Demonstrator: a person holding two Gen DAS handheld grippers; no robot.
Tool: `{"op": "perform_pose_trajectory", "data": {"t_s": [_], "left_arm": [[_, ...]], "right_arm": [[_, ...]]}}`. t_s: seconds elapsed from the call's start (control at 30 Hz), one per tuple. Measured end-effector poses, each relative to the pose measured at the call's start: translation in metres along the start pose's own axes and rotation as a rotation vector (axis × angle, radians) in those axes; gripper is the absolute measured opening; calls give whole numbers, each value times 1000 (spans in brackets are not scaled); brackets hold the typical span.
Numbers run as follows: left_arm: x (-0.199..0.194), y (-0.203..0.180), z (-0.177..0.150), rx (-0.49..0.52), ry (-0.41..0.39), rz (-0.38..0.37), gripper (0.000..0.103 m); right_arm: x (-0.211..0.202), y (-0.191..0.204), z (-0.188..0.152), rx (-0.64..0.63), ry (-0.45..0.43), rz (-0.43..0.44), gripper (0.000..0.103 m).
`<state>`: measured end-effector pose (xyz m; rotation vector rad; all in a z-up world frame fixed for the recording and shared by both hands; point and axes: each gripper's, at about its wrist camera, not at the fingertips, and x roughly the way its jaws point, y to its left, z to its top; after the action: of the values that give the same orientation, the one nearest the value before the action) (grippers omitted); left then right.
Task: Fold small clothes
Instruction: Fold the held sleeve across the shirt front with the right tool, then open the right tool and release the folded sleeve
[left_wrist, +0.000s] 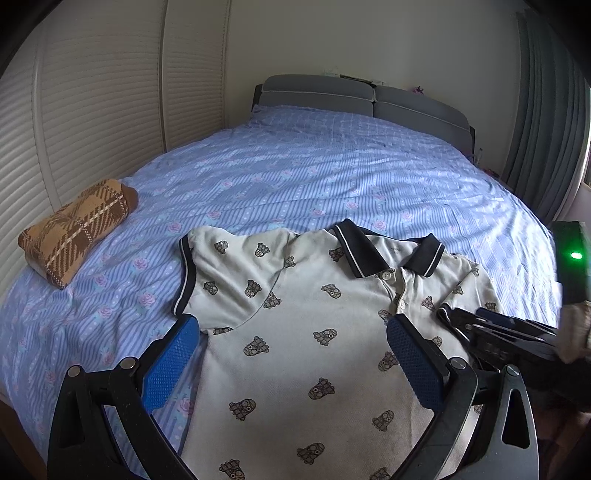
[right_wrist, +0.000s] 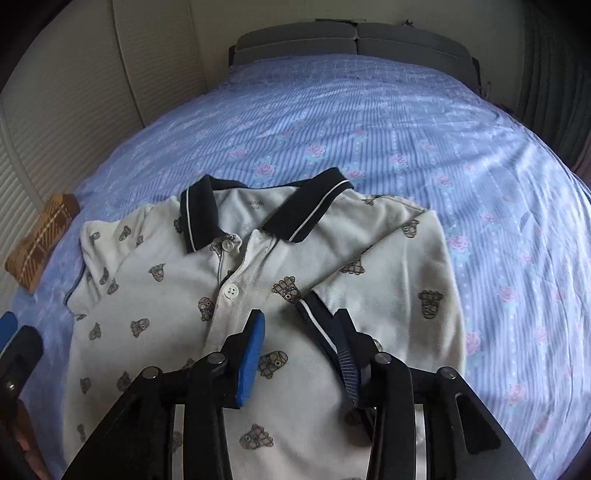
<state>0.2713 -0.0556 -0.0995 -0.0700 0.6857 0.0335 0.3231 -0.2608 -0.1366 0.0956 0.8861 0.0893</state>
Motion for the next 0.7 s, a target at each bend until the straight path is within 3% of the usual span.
{"op": "perform_pose_trajectory", "data": {"t_s": [0.17,0.37,0.53,0.7], "left_arm": [[2,-12,-5,25,12,-15,103],[5,-35,-9,74,5,-54,103],[11,-56,-2,117,-22,-125,103],[29,-82,7,153,-28,-206,103]], "right_arm": [[-20,-27,-20,73,-12,-12,39],[2,-57,-47,174,76,49,39],[-23,-67,-48,210,-7,82,39],[-41,-74,-52,187,-80,13,39]]}}
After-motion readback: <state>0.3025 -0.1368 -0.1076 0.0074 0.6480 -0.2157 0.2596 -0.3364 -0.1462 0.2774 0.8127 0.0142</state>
